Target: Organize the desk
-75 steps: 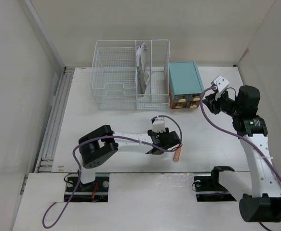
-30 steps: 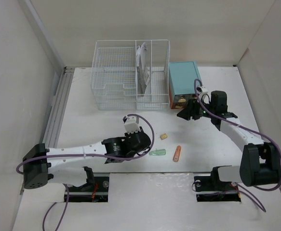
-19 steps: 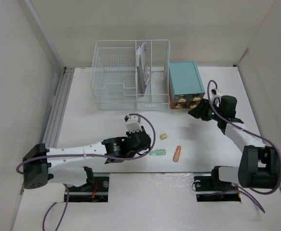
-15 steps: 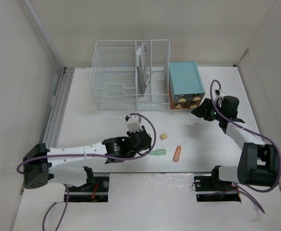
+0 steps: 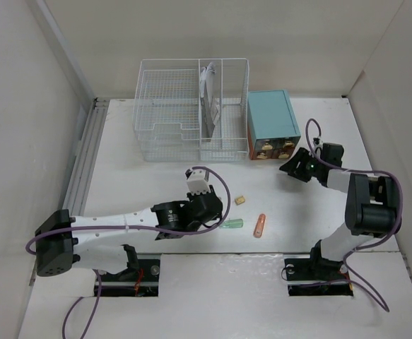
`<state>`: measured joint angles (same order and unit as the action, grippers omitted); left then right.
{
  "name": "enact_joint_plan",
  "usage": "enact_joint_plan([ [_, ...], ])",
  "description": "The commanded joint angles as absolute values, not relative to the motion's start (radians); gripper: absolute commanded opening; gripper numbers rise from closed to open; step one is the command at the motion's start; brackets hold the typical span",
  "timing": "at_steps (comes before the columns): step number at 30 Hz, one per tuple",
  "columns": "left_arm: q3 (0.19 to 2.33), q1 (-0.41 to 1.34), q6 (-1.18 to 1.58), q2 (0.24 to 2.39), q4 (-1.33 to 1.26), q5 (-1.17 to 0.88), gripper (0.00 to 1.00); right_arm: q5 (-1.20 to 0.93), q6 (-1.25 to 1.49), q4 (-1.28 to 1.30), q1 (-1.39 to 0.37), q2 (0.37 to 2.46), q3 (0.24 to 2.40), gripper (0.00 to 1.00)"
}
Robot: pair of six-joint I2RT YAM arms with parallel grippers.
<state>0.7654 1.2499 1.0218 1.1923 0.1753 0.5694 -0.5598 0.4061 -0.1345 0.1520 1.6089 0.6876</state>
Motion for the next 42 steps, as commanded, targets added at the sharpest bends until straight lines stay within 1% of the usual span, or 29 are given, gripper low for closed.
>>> enact_joint_plan([
  [1, 0.793, 1.255, 1.008, 1.195, 0.158, 0.578, 0.0, -0.583, 0.468, -0.282, 0.16, 1.637, 0.729, 0.58],
  [5, 0.804, 1.255, 0.999, 1.204, 0.158, 0.578, 0.0, -0.63, 0.52, -0.356, 0.16, 1.706, 0.747, 0.61],
  [18, 0.831, 1.255, 0.988, 1.235, 0.167, 0.588, 0.0, -0.669, 0.65, -0.581, 0.16, 1.854, 0.788, 0.6],
  [24, 0.831, 1.255, 0.977, 1.246, 0.167, 0.588, 0.0, -0.66, 0.695, -0.663, 0.16, 1.873, 0.788, 0.6],
  [28, 0.831, 1.255, 0.977, 1.246, 0.167, 0.588, 0.0, -0.647, 0.727, -0.724, 0.16, 1.852, 0.75, 0.6],
  [32, 0.831, 1.255, 0.977, 1.255, 0.167, 0.588, 0.0, -0.637, 0.741, -0.781, 0.16, 1.841, 0.723, 0.54],
  [35, 0.831, 1.255, 0.977, 1.255, 0.167, 0.588, 0.0, -0.627, 0.75, -0.805, 0.16, 1.83, 0.704, 0.43],
  [36, 0.831, 1.255, 0.977, 1.255, 0.167, 0.588, 0.0, -0.627, 0.75, -0.805, 0.16, 1.83, 0.695, 0.37],
  [38, 0.831, 1.255, 0.977, 1.255, 0.167, 0.588, 0.0, -0.627, 0.75, -0.805, 0.169, 1.819, 0.686, 0.3],
  [40, 0.831, 1.255, 0.977, 1.255, 0.167, 0.588, 0.0, -0.627, 0.75, -0.805, 0.178, 1.81, 0.686, 0.26],
  [42, 0.831, 1.255, 0.977, 1.255, 0.176, 0.588, 0.0, -0.649, 0.75, -0.789, 0.187, 1.796, 0.676, 0.24],
])
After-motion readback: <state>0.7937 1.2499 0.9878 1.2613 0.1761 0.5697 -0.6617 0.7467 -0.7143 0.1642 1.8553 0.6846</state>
